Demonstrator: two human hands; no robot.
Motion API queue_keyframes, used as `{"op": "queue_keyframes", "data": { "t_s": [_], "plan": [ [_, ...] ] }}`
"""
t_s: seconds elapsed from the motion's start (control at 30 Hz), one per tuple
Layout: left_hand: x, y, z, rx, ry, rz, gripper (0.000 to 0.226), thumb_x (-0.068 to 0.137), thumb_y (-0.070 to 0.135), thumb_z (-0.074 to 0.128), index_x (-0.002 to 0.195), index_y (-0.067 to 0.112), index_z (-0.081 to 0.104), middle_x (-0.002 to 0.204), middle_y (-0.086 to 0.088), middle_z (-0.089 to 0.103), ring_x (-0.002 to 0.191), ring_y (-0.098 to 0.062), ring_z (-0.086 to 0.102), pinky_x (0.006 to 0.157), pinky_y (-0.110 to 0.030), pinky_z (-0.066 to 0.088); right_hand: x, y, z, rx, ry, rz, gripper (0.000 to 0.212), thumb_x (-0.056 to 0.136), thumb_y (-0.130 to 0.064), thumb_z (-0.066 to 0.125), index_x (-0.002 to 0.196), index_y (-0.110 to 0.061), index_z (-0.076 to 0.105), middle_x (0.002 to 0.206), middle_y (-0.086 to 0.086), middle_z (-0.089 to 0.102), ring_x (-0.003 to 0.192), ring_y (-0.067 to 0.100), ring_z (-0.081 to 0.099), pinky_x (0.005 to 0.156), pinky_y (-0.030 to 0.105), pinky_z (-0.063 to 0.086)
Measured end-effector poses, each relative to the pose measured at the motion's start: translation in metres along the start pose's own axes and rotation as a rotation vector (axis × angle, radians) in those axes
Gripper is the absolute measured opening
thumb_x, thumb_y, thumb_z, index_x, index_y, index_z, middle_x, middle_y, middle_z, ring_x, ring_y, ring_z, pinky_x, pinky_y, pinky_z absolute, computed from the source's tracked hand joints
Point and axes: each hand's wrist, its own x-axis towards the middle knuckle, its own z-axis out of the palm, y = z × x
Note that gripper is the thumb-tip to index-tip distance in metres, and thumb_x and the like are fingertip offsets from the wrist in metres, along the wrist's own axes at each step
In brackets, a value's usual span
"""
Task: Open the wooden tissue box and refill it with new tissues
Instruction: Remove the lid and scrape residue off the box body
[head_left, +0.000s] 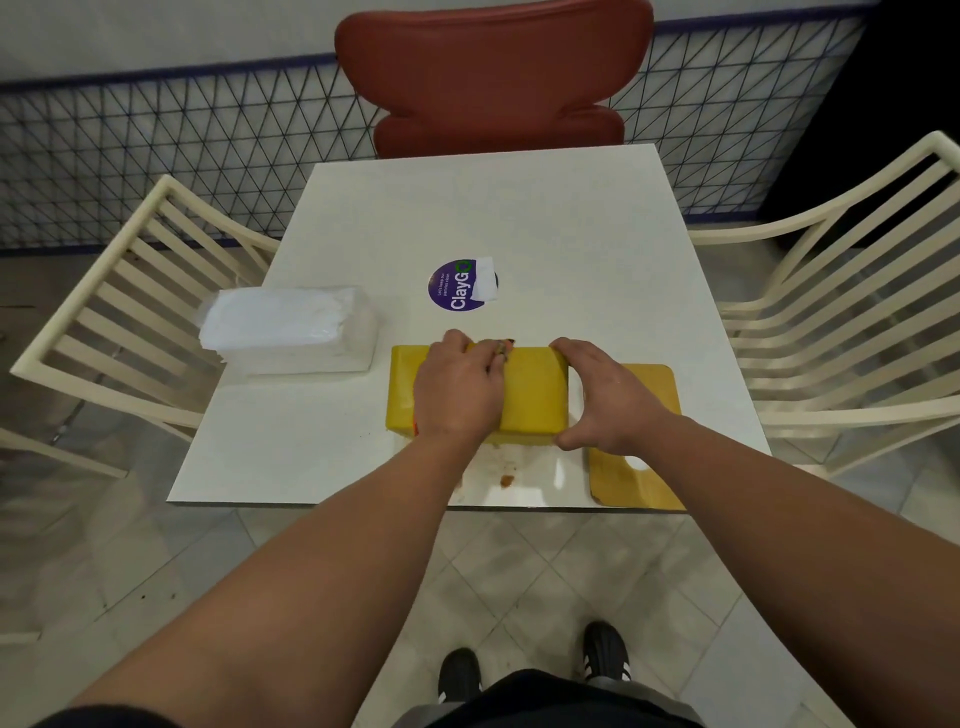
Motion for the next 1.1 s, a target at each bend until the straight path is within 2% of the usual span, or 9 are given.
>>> {"op": "queue_keyframes", "data": {
  "t_s": [0.13,0.27,0.37,0.43,0.53,0.6,0.87,1.0,1.1],
  "plan": [
    [0.002,-0.045,-0.018,0.013,0.102,-0.229,0.029,0.094,0.036,0.048,0.111,0.024,0.069,0.104,-0.006,0.055,0.094,-0.026,0.054,0.071,-0.034,0.046,-0.001,0.000,-0.001,-0.015,-0.003,0.007,0.119,0.058,-0.031,0.089,0.153,-0.024,0.016,0.157,-0.003,0.023,0.140,0.018,0.028,0.106,0.029,0.032],
    [0.002,-0.075,-0.030,-0.034,0.094,-0.413,0.033,0.097,0.038,0.044,0.112,0.020,0.066,0.109,-0.007,0.052,0.092,-0.027,0.054,0.067,-0.031,0.041,0.002,-0.003,-0.002,-0.034,-0.012,0.004,0.120,0.058,-0.031,0.089,0.152,-0.022,0.016,0.155,-0.002,0.025,0.139,0.020,0.031,0.107,0.032,0.034],
    [0.000,-0.080,-0.032,-0.162,0.068,-0.448,0.032,0.097,0.037,0.045,0.112,0.018,0.065,0.109,-0.007,0.051,0.085,-0.023,0.054,0.069,-0.029,0.039,0.005,-0.006,-0.006,-0.070,-0.063,0.006,0.125,0.056,-0.037,0.089,0.152,-0.026,0.011,0.153,-0.001,0.023,0.136,0.023,0.034,0.106,0.038,0.040],
    [-0.002,-0.081,-0.034,-0.224,0.066,-0.460,0.031,0.097,0.037,0.047,0.113,0.018,0.065,0.108,-0.007,0.051,0.081,-0.018,0.050,0.071,-0.027,0.037,0.009,-0.012,-0.008,-0.179,-0.095,-0.016,0.130,0.052,-0.050,0.087,0.152,-0.030,0.008,0.151,-0.001,0.023,0.133,0.025,0.036,0.104,0.043,0.041],
    [-0.004,-0.082,-0.035,-0.270,0.070,-0.457,0.031,0.096,0.037,0.049,0.113,0.017,0.066,0.107,-0.006,0.051,0.080,-0.016,0.048,0.072,-0.025,0.037,0.020,-0.032,-0.007,-0.437,-0.086,-0.081,0.130,0.051,-0.071,0.077,0.153,-0.028,0.009,0.151,0.000,0.025,0.135,0.024,0.032,0.109,0.044,0.031],
    [-0.006,-0.085,-0.034,-0.295,0.071,-0.456,0.031,0.096,0.037,0.049,0.113,0.017,0.066,0.106,-0.005,0.052,0.080,-0.015,0.048,0.073,-0.025,0.037,0.032,-0.052,-0.001,-0.551,-0.086,-0.134,0.128,0.052,-0.077,0.072,0.152,-0.024,0.012,0.151,0.000,0.026,0.136,0.024,0.030,0.111,0.045,0.024],
    [-0.007,-0.098,-0.036,-0.368,0.052,-0.430,0.027,0.094,0.039,0.051,0.108,0.022,0.068,0.098,0.001,0.052,0.081,-0.014,0.053,0.071,-0.025,0.043,0.072,-0.131,0.045,-0.688,-0.072,-0.212,0.123,0.055,-0.069,0.072,0.150,-0.016,0.014,0.139,0.004,0.037,0.123,0.026,0.042,0.103,0.045,0.034],
    [-0.010,-0.120,-0.042,-0.366,0.112,-0.451,0.028,0.095,0.037,0.052,0.109,0.020,0.068,0.100,-0.003,0.056,0.081,-0.010,0.050,0.071,-0.021,0.036,0.072,-0.139,0.047,-0.760,-0.030,-0.188,0.114,0.056,-0.067,0.069,0.146,-0.016,0.021,0.131,0.005,0.042,0.117,0.026,0.046,0.100,0.047,0.033],
    [-0.012,-0.142,-0.045,-0.407,0.115,-0.519,0.031,0.094,0.041,0.052,0.105,0.019,0.069,0.096,-0.003,0.060,0.081,-0.014,0.057,0.073,-0.027,0.048,0.068,-0.136,0.030,-0.740,0.019,-0.229,0.113,0.055,-0.068,0.068,0.145,-0.017,0.022,0.131,0.004,0.044,0.114,0.026,0.049,0.098,0.045,0.034]
  ]
}}
